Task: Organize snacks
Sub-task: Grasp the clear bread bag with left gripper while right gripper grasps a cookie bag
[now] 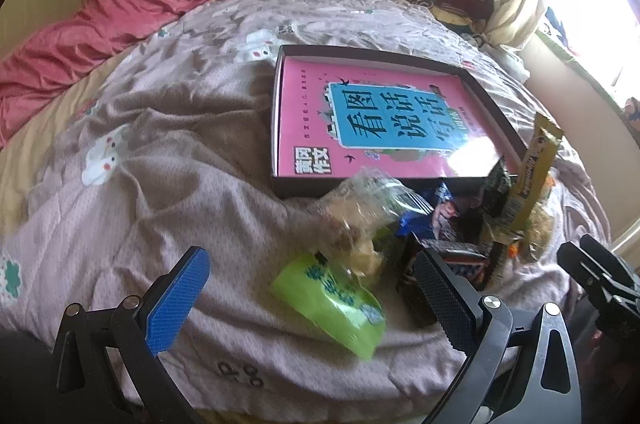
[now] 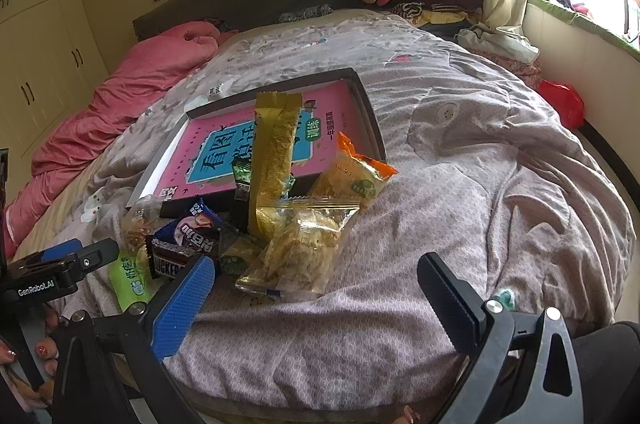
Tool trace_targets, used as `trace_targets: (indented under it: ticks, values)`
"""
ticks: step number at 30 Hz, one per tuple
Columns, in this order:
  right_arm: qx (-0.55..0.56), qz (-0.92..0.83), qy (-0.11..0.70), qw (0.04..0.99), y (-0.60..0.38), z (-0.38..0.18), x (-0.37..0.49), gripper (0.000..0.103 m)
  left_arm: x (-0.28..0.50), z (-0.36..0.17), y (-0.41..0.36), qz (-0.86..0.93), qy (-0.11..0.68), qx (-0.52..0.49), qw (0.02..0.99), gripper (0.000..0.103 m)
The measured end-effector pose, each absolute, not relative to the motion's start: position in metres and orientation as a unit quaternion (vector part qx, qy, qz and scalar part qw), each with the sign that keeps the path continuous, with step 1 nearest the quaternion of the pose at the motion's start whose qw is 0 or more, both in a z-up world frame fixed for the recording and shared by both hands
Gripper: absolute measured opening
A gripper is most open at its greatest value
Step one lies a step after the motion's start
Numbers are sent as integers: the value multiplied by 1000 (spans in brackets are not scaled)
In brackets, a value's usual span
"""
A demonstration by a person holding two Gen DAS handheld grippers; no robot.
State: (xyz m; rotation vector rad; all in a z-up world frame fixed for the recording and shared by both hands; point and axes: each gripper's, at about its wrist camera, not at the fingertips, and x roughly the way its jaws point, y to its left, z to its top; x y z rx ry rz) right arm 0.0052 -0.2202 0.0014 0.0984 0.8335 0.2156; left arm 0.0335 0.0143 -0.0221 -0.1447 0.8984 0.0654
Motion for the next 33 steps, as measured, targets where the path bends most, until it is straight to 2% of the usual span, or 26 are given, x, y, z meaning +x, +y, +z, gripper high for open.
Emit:
trace_targets:
  ticks: [12,15,17,22,24,25,26,28,31,33]
  values:
    - [79,102,420,898,-229,-13,25,101,57,-33,16,21,438,-47,897,101]
    - [76,113,423,896,-225,-16,29,90,60,-34,17,17,439,-49,897,99]
    - [74,123,432,891,-222,-20,33,79,62,-35,17,8,439,-51,897,95]
    - [88,143,444,880,-220,-29,40,65,65,-38,18,-10,443,-55,895,94]
    - [100,156,445,876,-222,-31,43,60,67,-38,18,-17,443,-55,895,87]
    - [103,158,445,875,-223,-32,44,56,68,-39,17,-22,445,-55,894,75]
    - [108,164,445,874,-224,-32,45,54,69,-40,17,-27,449,-55,892,68]
    - [112,169,444,873,-225,-32,46,50,71,-43,16,-34,456,-56,888,64]
    - [117,181,442,871,-225,-31,45,45,73,-45,13,-47,460,-56,885,51]
    - [117,184,439,871,-225,-29,44,44,72,-44,12,-52,459,-57,885,50]
